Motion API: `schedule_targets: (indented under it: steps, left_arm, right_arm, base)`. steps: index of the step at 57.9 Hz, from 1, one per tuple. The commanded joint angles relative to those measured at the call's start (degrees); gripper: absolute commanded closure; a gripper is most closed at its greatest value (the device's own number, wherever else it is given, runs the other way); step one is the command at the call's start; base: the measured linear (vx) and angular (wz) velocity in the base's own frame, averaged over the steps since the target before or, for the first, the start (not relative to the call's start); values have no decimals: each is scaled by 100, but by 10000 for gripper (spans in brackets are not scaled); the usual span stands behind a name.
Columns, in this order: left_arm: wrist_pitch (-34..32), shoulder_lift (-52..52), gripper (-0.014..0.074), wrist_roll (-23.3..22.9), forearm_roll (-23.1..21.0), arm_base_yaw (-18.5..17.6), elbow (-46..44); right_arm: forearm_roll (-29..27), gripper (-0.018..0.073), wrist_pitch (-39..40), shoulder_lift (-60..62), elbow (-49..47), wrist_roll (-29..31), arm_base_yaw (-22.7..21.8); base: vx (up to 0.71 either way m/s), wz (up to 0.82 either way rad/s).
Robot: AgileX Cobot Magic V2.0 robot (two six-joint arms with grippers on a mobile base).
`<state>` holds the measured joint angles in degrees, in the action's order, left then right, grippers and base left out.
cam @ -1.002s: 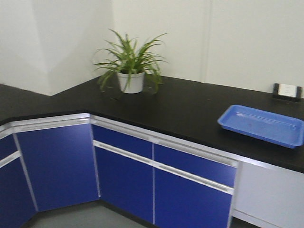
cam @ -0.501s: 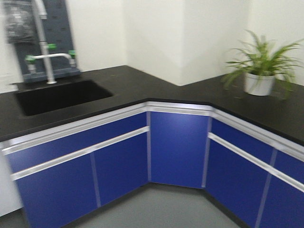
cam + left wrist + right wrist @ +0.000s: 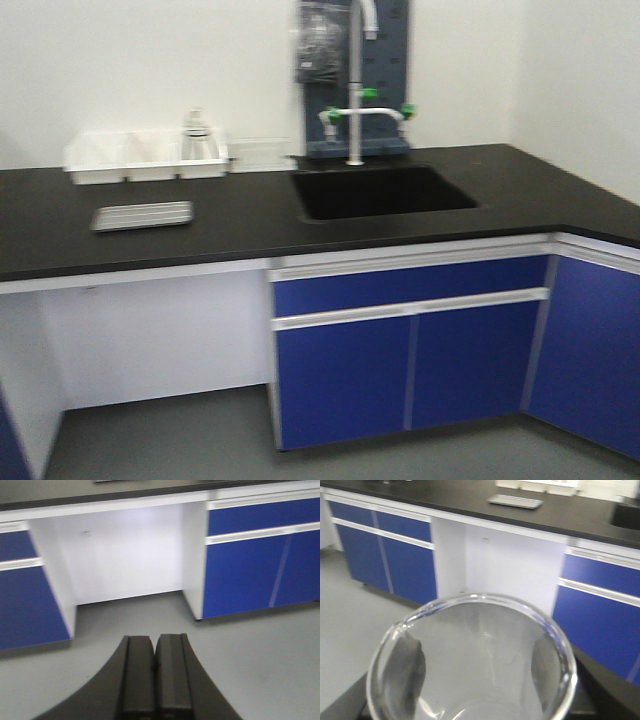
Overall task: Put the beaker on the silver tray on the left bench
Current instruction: 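Drive the base to the bench with the silver tray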
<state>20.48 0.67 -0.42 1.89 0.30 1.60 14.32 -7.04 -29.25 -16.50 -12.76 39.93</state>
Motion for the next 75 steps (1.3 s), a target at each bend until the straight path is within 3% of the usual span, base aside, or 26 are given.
schedule_targets:
  steps: [1,46,75]
  left_arm:
    - [-444,90,595,-8,-9,-34,159]
    - [-444,90,595,-8,-9,-34,159]
    - [-444,90,595,-8,-9,-34,159]
  right_arm:
    - [36,562,490,-12,-171,42,-18]
    - [36,562,484,-12,-171,42,-18]
    - [36,562,484,-12,-171,42,-13]
  base:
    - [4,76]
    - [17,69]
    - [34,13]
